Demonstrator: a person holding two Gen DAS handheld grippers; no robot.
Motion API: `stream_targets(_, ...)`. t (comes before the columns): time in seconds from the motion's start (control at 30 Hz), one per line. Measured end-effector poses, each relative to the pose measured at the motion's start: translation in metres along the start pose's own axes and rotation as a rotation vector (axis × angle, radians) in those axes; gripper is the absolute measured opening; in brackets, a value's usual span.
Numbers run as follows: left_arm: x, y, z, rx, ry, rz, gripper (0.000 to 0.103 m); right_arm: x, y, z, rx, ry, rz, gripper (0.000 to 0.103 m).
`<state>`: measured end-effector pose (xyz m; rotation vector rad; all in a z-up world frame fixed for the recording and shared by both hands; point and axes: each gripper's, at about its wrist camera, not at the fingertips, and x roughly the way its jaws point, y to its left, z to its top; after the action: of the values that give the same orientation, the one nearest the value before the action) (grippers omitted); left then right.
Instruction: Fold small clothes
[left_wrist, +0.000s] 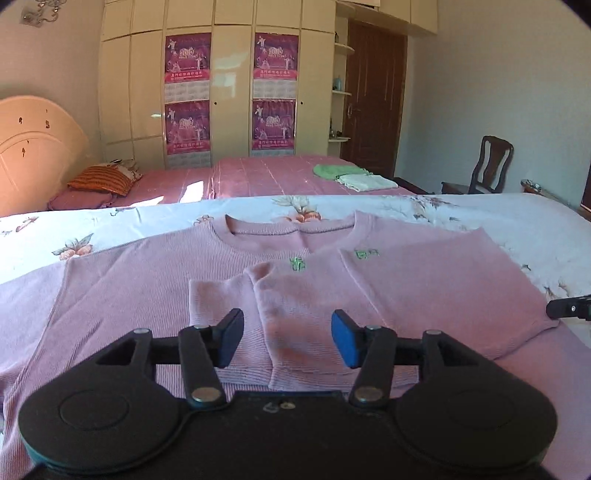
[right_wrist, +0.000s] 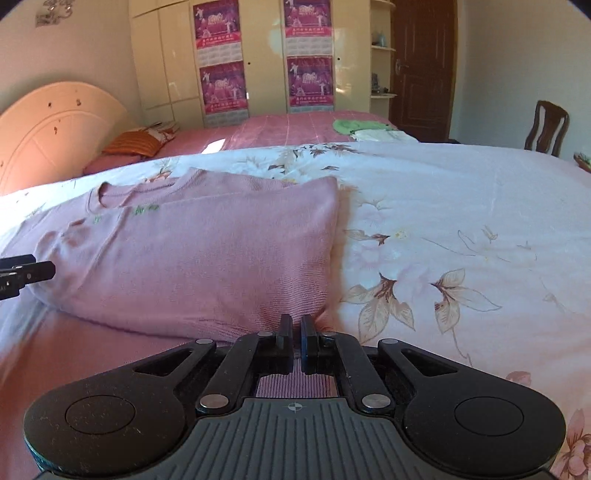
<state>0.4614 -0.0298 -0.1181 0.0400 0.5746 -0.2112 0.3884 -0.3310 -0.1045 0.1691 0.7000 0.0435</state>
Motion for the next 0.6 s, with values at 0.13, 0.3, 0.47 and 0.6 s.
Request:
stream_targets(0.13, 0.012, 0.003, -0.011, -0.008, 0.098, 0.005, 0.054, 0.015, 0.004, -0.001, -0.024, 0.05, -0.03, 0.003)
stream_targets(0.3, -0.007, 0.024, -0.017, -0.066, 0.101, 0.039, 0.056, 0.002, 0.006, 0.001, 0.001, 0.034, -0.031, 0.003)
stream_targets(0.47, -0.034, 0.06, -0.023, -0.133, 0.081, 0.066, 0.057, 0.002, 0.008, 0.007, 0.067, 0.058, -0.039, 0.003)
stream_targets(0.6, -0.079, 0.122, -0.039, -0.318, 0.0, 0.156, 0.056, -0.007, 0.015, 0.01, 0.145, 0.029, -0.015, 0.003)
